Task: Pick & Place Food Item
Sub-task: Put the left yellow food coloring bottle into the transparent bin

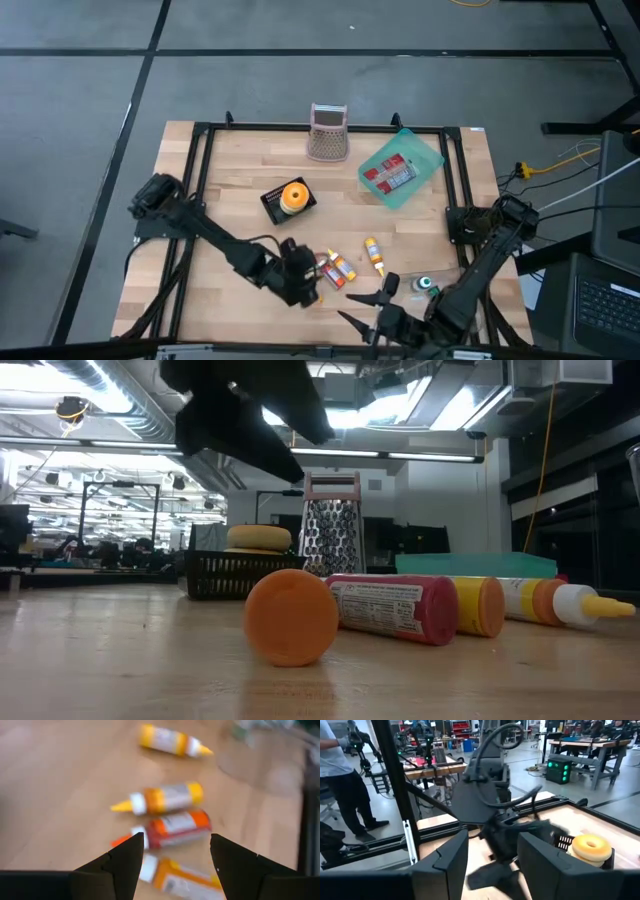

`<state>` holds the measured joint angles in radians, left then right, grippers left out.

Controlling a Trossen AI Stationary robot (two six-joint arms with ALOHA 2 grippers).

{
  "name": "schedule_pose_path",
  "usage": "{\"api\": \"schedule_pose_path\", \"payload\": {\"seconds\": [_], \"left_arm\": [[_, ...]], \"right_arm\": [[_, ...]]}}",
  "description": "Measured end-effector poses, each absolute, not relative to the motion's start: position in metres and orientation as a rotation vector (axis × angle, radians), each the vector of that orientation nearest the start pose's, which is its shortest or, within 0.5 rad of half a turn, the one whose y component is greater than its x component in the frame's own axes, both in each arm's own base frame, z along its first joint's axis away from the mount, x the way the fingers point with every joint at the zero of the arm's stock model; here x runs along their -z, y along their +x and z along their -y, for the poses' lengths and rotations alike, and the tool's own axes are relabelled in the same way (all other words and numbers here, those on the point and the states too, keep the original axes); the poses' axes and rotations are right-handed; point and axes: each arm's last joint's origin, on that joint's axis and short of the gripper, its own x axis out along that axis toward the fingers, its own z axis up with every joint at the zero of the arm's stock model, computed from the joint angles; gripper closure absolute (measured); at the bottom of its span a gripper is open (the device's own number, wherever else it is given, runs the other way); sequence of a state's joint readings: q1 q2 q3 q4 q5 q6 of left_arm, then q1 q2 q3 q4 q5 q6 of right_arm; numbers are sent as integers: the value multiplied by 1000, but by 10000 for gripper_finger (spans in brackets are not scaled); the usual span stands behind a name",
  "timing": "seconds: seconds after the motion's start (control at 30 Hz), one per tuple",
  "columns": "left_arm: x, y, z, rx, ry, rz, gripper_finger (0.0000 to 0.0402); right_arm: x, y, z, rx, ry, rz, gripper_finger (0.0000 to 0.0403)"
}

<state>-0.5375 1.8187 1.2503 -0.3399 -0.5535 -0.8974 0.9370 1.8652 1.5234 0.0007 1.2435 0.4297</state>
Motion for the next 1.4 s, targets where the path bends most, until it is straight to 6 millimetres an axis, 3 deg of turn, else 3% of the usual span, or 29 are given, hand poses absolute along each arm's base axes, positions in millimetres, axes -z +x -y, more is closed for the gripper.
{"api": "schedule_pose_path", "payload": {"seconds": [0.13,0.23,0.47,0.6,0.77,0.97,1.23,1.4], "left_arm": [[-205,343,164,-473,-497,-636,178],[-192,347,154,-562,-585,-670,178],[-145,348,155,-713,-777,-817,178],[-132,350,158,-762,-880,-839,178],[-132,349,161,-812,-959,-796,178],[-147,359,169,-781,-1078,-771,178],[-163,366,173,-764,-935,-673,178],[-165,366,172,-831,-1012,-567,178]], "right_arm": [[-304,276,-318,325,93,-105,234],[-305,279,-315,331,28,-114,234],[-315,276,-312,298,-84,-128,234],[-324,270,-311,270,-156,-132,234],[-322,266,-313,246,-233,-152,234],[-313,261,-315,181,-307,-221,234],[-307,257,-319,55,-316,-279,234],[-306,257,-321,-32,-306,-302,234]]}}
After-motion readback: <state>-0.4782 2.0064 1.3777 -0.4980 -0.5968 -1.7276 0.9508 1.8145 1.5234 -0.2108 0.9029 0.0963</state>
